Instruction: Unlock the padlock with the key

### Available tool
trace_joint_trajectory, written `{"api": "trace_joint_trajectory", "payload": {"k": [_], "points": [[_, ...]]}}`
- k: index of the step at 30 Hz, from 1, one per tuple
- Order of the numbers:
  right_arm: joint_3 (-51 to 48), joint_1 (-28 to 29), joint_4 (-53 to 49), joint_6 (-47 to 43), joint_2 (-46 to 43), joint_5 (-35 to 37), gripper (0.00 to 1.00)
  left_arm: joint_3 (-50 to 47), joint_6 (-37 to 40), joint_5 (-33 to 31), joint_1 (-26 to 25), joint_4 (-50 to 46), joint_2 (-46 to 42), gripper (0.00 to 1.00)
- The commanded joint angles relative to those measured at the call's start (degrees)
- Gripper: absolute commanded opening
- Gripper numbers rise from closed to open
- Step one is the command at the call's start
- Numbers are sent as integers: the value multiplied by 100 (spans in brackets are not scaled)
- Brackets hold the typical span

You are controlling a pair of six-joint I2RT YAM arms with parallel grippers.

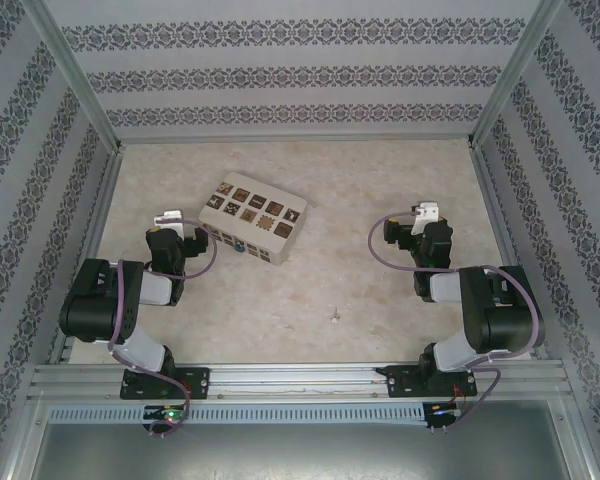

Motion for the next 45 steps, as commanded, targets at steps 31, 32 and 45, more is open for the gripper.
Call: {"api": "trace_joint_trajectory", "payload": {"k": [31,32,45], "points": [[109,-30,165,83,64,-76,98,95,138,207,-8,241,-12,99],[109,-30,165,81,62,-76,98,93,138,211,-8,242,-11,99],[108,-47,159,126,39,15,98,0,110,282,10,407,-16,99]]}}
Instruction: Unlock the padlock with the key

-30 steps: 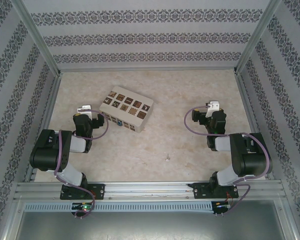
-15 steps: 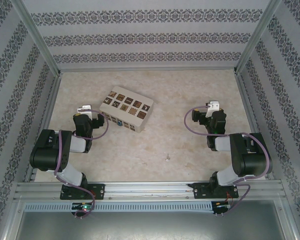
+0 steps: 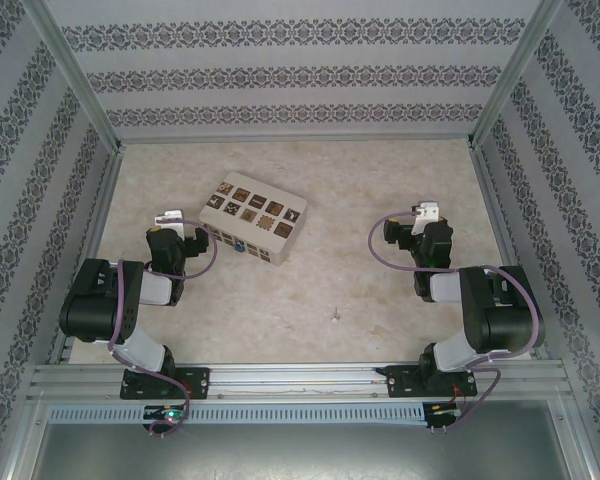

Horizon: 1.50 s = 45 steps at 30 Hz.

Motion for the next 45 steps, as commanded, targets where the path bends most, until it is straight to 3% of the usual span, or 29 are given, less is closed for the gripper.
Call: {"api": "trace_joint_trajectory", "payload": {"k": [1,4,14,19,25,32,40,45], "points": [[109,-34,121,172,-23,153,99,-50,73,213,19,479,-52,99],[138,-36,-329,233,-454,394,98,-69,55,165,19,207,-416,99],[915,-10,-3315,891,-2151,471,98,853,-143,-126,37,-2283,-1915,99],[1463,96,-4555,2170,-2486,-448,99,2004,-460,330,106,-3923,-1920,99],[1970,1008,-5030,3315,-2073,-1299,98,3366,-1231,1085,220,-5429,-1165,99],[2597,2404,-4948,3891,-972,-1190,98,4573,-1459,2203,299,-6770,-196,99],[3325,3119,-4555,4288,343,-1804,98,4858,-1722,3003,456,-6881,347,99],[3719,3214,-4612,4372,864,-1969,98,5142,-1743,3487,476,-7216,804,99]]}}
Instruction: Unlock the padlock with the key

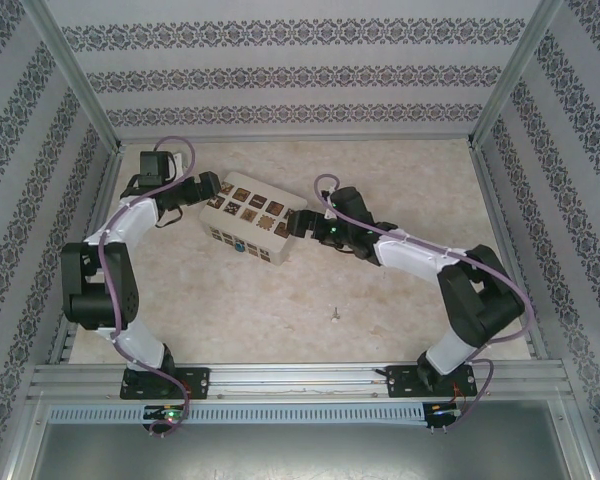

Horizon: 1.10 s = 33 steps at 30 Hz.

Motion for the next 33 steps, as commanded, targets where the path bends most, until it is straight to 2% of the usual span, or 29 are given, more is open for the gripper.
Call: {"api": "trace_joint_trajectory", "payload": {"k": [1,14,22,33], "points": [[359,33,34,125,248,-250,98,272,-117,605,69,-489,286,99],[1172,98,-196,-97,1119,-294,98,401,-90,1744,52,-906,798,99],[1771,-91,-407,-349,1467,-272,99,82,-54,1955,-9,-973,492,99],[2364,-405,-723,-813,1766,-346,99,-595,-299,2056,-459,-787,-51,99]]}}
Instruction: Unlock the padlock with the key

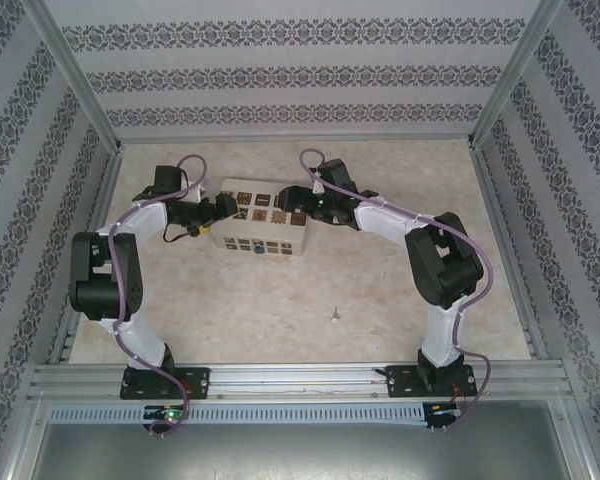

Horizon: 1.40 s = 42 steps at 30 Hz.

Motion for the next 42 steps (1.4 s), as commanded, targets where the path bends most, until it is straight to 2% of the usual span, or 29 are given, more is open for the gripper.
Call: {"api": "trace_joint_trajectory", "payload": {"k": [1,19,42], "points": [[320,-43,18,-275,117,-133,98,-157,-122,291,-219,-70,-298,99],[1062,-189,-586,-870,513,-232,98,-606,-493,113,-802,261,-604,99],[-749,122,-321,-604,-722,-138,98,-871,-728,-274,-820,472,-886,99]]}}
